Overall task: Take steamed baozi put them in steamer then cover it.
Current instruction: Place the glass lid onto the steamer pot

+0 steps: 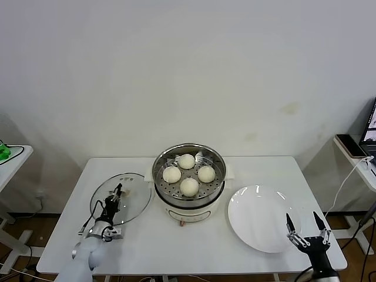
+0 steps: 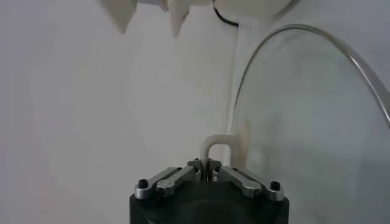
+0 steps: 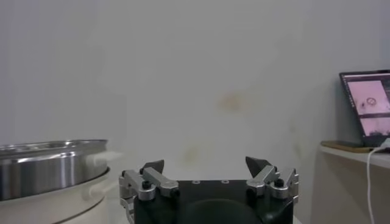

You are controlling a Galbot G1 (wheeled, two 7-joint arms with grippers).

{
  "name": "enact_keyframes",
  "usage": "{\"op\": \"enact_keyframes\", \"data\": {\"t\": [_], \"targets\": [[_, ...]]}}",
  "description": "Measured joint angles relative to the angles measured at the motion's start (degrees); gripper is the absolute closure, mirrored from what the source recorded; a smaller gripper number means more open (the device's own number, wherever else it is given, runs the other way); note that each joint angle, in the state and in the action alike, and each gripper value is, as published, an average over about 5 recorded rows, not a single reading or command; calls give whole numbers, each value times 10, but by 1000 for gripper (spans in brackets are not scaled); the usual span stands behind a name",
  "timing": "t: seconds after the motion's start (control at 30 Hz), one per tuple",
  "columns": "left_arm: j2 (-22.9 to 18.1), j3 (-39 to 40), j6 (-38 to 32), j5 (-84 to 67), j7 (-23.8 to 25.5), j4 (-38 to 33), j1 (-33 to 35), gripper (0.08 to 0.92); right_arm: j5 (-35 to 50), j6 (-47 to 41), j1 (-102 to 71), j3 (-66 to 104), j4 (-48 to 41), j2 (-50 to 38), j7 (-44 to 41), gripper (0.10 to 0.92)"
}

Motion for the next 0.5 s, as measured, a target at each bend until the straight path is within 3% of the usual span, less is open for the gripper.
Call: {"op": "enact_keyframes", "data": {"t": [0.5], "targets": [[54,-65,99,-53,33,-174,90,868,-66,-31,14,-7,-6,-3,46,202]]}}
